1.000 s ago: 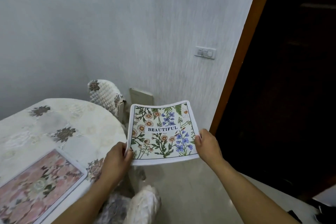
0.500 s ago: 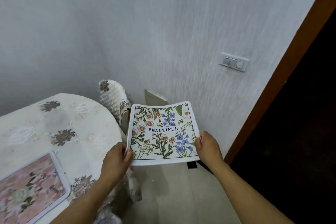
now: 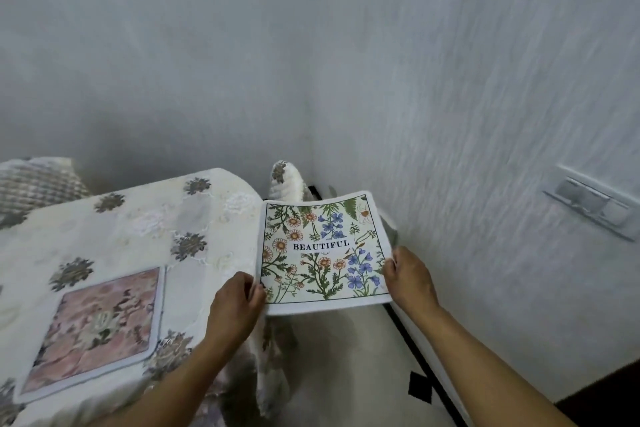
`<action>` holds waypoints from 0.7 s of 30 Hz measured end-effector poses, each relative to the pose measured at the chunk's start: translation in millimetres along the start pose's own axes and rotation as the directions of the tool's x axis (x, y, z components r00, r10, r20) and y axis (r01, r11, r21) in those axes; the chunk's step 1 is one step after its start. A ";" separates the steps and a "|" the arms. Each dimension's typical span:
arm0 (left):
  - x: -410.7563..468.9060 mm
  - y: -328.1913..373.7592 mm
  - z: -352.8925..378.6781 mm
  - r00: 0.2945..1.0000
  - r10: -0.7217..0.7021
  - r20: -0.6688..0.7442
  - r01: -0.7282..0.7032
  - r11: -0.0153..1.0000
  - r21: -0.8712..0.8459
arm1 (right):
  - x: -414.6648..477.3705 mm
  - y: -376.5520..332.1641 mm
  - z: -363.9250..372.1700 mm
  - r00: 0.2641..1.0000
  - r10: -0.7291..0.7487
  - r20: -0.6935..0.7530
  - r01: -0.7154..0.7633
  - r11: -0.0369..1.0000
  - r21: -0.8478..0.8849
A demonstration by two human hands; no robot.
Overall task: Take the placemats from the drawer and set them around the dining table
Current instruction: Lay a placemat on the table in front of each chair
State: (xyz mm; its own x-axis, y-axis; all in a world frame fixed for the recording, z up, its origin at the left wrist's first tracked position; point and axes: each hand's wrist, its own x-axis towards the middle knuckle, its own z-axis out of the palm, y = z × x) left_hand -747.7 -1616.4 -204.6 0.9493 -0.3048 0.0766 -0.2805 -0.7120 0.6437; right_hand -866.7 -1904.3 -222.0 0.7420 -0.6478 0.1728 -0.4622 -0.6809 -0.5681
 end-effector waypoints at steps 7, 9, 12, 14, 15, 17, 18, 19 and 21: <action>103.7 -3.0 23.9 0.992 -0.066 -0.107 0.064 0.998 -0.017 | 127.9 -25.3 40.2 0.994 -0.094 0.054 0.094 0.996 0.003; 144.8 -5.2 31.3 0.990 -0.079 -0.118 0.077 0.997 -0.018 | 170.9 -33.8 54.4 0.990 -0.106 0.089 0.106 0.994 0.003; 198.1 -5.1 37.4 0.985 -0.108 -0.131 0.106 0.994 -0.023 | 231.7 -46.8 72.0 0.983 -0.138 0.119 0.140 0.990 -0.013; 232.5 -6.7 39.0 0.982 -0.120 -0.147 0.116 0.993 -0.037 | 273.5 -57.2 85.9 0.975 -0.169 0.141 0.175 0.984 -0.027; 248.6 -8.3 38.2 0.979 -0.127 -0.157 0.122 0.992 -0.040 | 293.1 -63.2 93.5 0.972 -0.180 0.153 0.188 0.982 -0.037; 275.4 -13.3 34.5 0.970 -0.152 -0.189 0.146 0.988 -0.044 | 325.8 -78.1 108.9 0.961 -0.211 0.176 0.221 0.974 -0.041; 287.2 -17.4 32.5 0.962 -0.174 -0.210 0.168 0.985 -0.047 | 341.4 -85.5 119.2 0.952 -0.237 0.192 0.248 0.968 -0.031; 298.0 -22.6 30.8 0.952 -0.202 -0.231 0.196 0.979 -0.050 | 357.9 -93.2 131.7 0.939 -0.265 0.218 0.275 0.961 -0.018; 314.9 -31.7 27.6 0.932 -0.244 -0.268 0.242 0.969 -0.042 | 388.2 -111.3 156.8 0.914 -0.319 0.253 0.325 0.946 0.018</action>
State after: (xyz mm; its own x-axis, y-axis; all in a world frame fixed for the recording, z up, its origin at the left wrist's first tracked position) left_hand -443.8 -1707.2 -221.9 0.9912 0.0593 0.1184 -0.0365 -0.7370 0.6749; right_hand -451.1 -2026.5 -217.8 0.9478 -0.2884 0.1357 -0.1873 -0.8483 -0.4952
